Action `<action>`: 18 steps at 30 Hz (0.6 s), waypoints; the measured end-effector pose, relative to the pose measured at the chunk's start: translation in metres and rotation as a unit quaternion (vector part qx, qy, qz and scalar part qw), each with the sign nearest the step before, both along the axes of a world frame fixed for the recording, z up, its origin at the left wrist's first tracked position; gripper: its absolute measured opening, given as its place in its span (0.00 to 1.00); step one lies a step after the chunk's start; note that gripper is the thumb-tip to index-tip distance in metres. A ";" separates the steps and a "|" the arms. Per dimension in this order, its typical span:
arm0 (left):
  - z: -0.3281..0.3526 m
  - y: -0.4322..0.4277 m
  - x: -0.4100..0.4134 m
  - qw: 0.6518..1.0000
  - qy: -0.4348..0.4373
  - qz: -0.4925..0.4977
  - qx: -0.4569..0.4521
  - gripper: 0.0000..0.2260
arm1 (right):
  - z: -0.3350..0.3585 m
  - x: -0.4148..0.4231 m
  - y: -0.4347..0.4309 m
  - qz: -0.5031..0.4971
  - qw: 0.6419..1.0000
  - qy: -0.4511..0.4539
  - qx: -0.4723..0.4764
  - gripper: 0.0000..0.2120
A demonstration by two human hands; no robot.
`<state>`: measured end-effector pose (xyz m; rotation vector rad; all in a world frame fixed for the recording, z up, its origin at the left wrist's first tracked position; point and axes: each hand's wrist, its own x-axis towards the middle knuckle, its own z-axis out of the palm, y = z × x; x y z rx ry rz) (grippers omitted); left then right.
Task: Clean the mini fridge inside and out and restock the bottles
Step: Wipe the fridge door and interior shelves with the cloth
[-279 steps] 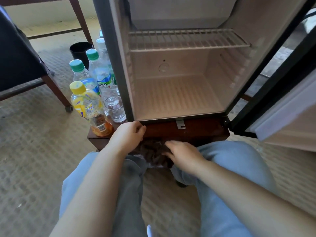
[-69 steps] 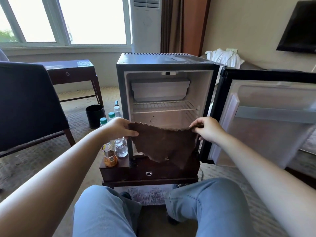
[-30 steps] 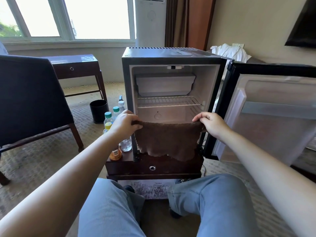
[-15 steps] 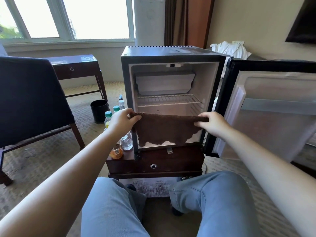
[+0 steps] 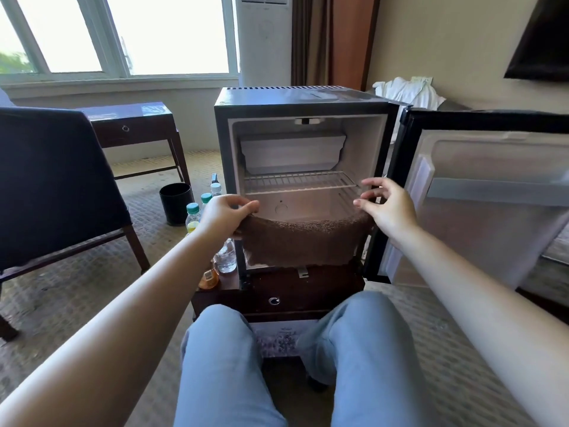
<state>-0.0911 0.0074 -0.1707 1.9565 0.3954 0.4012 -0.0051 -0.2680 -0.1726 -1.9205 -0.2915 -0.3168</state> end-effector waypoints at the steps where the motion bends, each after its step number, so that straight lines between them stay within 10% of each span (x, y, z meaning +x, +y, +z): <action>1: 0.003 0.001 -0.002 0.999 0.020 -0.011 -0.032 0.07 | 0.002 -0.001 -0.001 0.017 1.000 0.005 0.023 0.12; 6: 0.018 -0.001 -0.013 0.986 0.045 -0.124 -0.101 0.13 | 0.019 -0.015 -0.006 0.087 0.993 0.067 0.047 0.08; 10: 0.028 -0.016 -0.026 0.980 0.037 -0.105 0.165 0.28 | 0.033 -0.039 -0.013 0.095 0.984 0.041 -0.142 0.19; 14: 0.038 -0.020 -0.046 0.947 -0.013 -0.089 0.309 0.15 | 0.046 -0.065 -0.015 0.047 0.927 -0.084 -0.364 0.20; 18: 0.046 -0.016 -0.058 0.944 0.015 -0.102 0.314 0.10 | 0.036 -0.074 -0.024 0.040 0.926 -0.092 -0.364 0.08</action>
